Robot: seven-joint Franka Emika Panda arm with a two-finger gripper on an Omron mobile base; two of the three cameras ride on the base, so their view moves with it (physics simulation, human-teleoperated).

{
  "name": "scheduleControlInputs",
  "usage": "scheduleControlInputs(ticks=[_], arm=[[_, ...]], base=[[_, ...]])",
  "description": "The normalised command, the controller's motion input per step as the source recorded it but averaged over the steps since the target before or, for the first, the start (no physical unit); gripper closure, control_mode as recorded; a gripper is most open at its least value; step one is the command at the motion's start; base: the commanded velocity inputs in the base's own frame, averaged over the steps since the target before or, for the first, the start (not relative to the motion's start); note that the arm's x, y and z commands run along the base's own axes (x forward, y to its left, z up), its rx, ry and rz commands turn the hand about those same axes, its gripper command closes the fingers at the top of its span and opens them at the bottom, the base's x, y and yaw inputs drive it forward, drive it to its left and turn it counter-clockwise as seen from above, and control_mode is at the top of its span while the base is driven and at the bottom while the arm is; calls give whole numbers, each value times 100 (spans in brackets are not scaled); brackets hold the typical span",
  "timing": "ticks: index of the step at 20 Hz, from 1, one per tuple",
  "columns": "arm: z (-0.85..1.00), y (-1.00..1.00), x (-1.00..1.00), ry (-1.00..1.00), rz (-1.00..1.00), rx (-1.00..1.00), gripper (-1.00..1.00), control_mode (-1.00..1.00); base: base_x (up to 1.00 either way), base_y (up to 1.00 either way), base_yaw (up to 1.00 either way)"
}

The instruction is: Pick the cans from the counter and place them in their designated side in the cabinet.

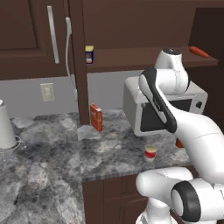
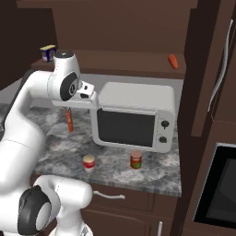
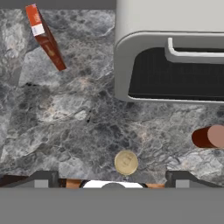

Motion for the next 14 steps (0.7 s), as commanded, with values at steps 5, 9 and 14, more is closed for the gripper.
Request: scheduleControlInputs(ticks=[5,9,14], arm=[[-3,-5,-19,-6,0,0,-100,-100],[-2,-1,-9,-7,0,0,-100,-100],[-2,-4,-3,-2,0,0,-100,-100]], base=[[0,0,0],[0,0,0],[0,0,0]])
